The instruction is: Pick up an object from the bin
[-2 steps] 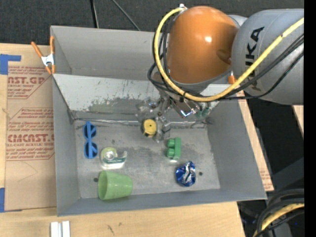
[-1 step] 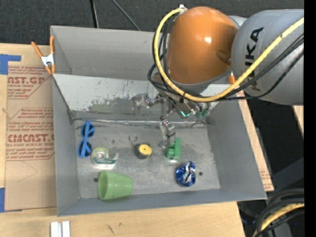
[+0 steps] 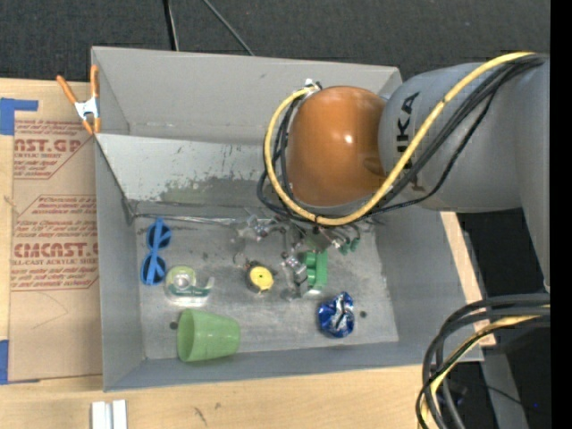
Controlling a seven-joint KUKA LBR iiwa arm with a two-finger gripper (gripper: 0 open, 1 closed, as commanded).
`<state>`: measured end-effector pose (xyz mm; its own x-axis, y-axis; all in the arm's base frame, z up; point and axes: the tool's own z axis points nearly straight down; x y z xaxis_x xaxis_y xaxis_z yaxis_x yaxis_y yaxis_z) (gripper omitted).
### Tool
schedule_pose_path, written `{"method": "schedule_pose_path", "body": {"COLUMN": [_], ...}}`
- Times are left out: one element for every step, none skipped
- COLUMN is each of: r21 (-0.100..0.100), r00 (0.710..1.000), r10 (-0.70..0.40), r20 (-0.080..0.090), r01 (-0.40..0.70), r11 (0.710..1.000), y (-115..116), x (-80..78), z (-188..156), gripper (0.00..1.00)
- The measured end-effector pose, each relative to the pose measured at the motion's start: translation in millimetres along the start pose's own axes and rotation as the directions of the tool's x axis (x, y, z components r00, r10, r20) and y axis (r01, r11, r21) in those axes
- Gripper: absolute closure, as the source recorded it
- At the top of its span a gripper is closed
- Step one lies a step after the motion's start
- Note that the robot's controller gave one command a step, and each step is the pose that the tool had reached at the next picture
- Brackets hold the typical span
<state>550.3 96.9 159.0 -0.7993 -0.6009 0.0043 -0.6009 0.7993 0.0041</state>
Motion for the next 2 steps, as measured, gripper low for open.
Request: {"method": "schedule_pose_path", "body": {"r21": [0.004,0.004], "r00": [0.981,0.945], "r10": [-0.192,-0.326], "r20": [0.002,0.005], "r01": [0.192,0.326], "r11": [0.981,0.945], "y": [-54.1,-33.9], "x": [-8.2,-7.1], "z": [71.0,89.4], "gripper": [0.0,0.0]}}
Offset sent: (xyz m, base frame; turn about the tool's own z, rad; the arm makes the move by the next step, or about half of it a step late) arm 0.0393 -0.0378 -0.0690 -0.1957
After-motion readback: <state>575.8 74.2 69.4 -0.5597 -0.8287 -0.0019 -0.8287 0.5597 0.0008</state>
